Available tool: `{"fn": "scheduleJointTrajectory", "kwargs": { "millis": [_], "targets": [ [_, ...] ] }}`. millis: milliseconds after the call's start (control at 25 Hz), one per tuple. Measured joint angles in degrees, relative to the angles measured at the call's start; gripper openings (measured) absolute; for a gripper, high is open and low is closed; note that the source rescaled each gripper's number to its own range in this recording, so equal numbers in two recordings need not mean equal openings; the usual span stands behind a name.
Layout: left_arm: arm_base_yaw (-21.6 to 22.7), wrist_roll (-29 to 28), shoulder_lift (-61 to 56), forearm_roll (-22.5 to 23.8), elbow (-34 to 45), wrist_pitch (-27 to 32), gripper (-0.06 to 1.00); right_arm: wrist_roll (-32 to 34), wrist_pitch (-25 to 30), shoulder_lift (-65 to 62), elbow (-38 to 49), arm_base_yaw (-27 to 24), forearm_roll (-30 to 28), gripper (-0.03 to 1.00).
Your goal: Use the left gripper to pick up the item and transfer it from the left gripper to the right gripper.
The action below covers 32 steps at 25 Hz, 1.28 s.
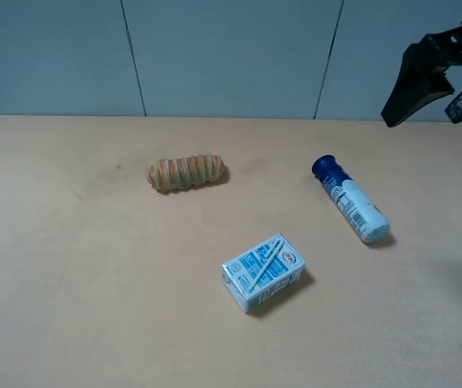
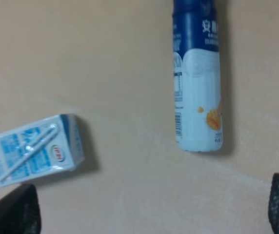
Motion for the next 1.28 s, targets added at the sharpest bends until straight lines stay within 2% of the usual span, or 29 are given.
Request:
{"fn": "scheduleJointTrajectory", "kwargs": {
  "millis": [200,560,880,1040,1280],
  "targets": [
    [0.0,0.0,0.0,0.0,0.0,0.0,0.96,1.0,0.0,-10.1,5.7,0.0,0.3,1.0],
    [0.0,0.0,0.0,0.0,0.0,0.0,0.96,1.2,0.0,-32.8,22.5,0.0,-0.1,1.0],
    [0.0,0.0,0.0,0.0,0.0,0.0,0.96,1.2,-4.4,-55.0,35.0,0.0,-2.7,1.0],
    [0.0,0.0,0.0,0.0,0.0,0.0,0.96,2.8,-7.5,-64.2,39.0,0.0,-5.0,1.0],
    [0.0,0.0,0.0,0.0,0.0,0.0,0.96,6.9,-8.4,-73.4,43.9,0.0,-12.1,1.0]
  ]
}}
